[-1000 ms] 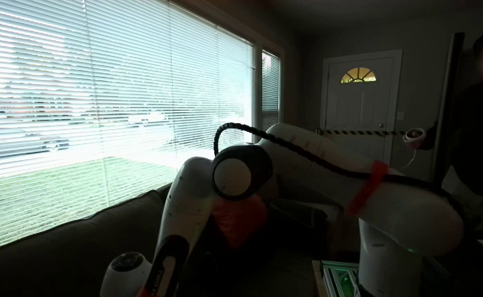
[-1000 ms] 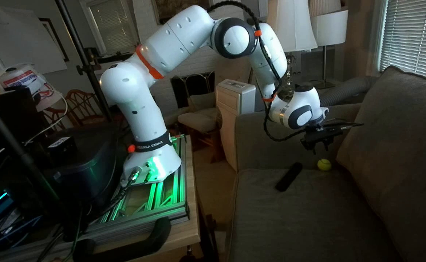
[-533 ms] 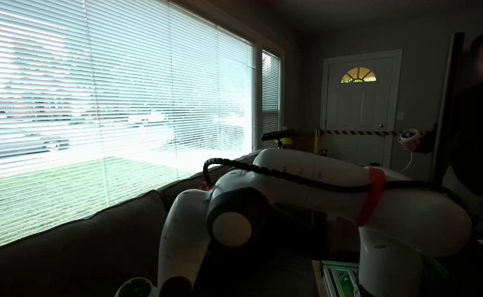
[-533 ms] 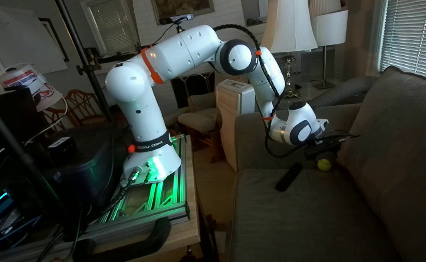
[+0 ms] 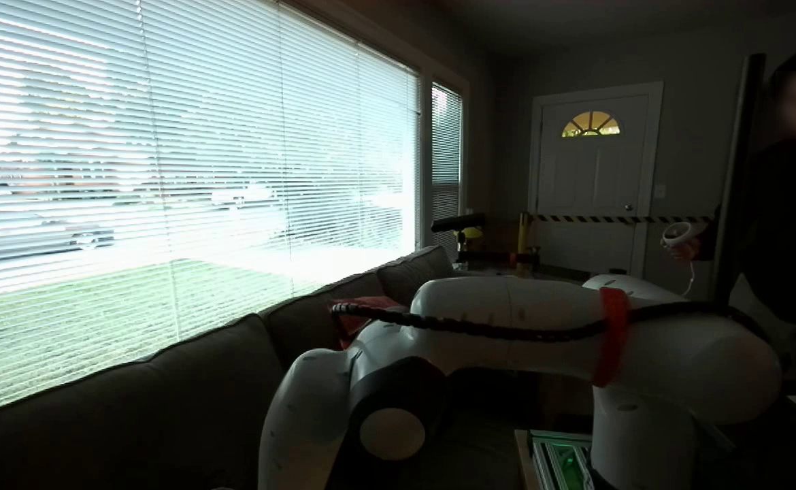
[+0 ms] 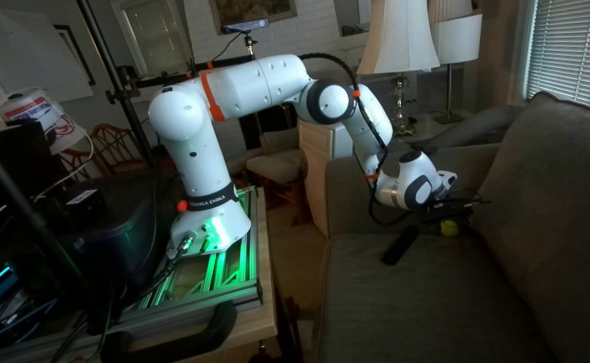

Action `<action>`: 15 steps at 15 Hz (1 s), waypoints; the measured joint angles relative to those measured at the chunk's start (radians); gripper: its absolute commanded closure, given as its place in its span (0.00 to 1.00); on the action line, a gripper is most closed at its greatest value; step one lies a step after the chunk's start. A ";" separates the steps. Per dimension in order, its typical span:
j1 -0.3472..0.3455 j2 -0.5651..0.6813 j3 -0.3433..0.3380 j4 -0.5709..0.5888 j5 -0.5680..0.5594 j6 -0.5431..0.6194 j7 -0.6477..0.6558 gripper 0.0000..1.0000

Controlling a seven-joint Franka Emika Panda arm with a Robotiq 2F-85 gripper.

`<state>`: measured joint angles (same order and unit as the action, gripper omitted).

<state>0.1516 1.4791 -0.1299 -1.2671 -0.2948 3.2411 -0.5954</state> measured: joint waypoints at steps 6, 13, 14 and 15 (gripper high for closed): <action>0.006 0.015 0.037 0.031 -0.022 0.003 0.093 0.00; 0.007 0.014 0.053 0.026 -0.031 0.003 0.126 0.00; 0.007 0.014 0.053 0.026 -0.032 0.003 0.126 0.00; 0.005 0.014 0.055 0.027 -0.032 0.003 0.126 0.00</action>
<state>0.1567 1.4932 -0.0746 -1.2397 -0.3271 3.2441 -0.4697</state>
